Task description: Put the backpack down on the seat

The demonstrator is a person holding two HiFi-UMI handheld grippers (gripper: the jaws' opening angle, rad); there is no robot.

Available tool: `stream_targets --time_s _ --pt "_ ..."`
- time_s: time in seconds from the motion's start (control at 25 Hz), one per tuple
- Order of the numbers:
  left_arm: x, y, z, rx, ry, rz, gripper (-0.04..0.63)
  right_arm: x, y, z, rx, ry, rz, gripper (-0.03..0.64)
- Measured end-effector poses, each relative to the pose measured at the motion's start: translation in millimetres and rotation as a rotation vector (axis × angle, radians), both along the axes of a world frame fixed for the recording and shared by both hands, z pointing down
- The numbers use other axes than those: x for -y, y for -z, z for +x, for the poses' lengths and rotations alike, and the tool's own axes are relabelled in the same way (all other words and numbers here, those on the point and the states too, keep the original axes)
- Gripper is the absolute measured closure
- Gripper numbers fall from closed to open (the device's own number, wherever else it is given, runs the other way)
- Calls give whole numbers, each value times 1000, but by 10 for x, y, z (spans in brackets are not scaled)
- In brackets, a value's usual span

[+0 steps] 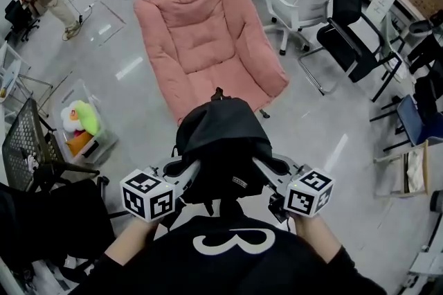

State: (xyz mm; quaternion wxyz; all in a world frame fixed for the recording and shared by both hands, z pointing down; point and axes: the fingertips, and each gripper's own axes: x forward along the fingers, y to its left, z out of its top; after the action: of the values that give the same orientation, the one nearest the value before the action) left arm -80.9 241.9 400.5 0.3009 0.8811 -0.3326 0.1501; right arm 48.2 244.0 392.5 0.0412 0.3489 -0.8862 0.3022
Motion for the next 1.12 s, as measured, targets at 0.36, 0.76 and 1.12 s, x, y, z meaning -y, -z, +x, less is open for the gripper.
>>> stream_targets --time_s 0.36,0.76,1.12 --pt "900 -145 219 41 -5 -40 578 886 -156 220 35 4 -21 591" --pt "1483 -144 412 40 3 -36 578 1498 -139 405 32 -18 -7 591" --pt "1933 -24 463 -2 0 -4 578 1959 15 453 -2 -42 28 591"
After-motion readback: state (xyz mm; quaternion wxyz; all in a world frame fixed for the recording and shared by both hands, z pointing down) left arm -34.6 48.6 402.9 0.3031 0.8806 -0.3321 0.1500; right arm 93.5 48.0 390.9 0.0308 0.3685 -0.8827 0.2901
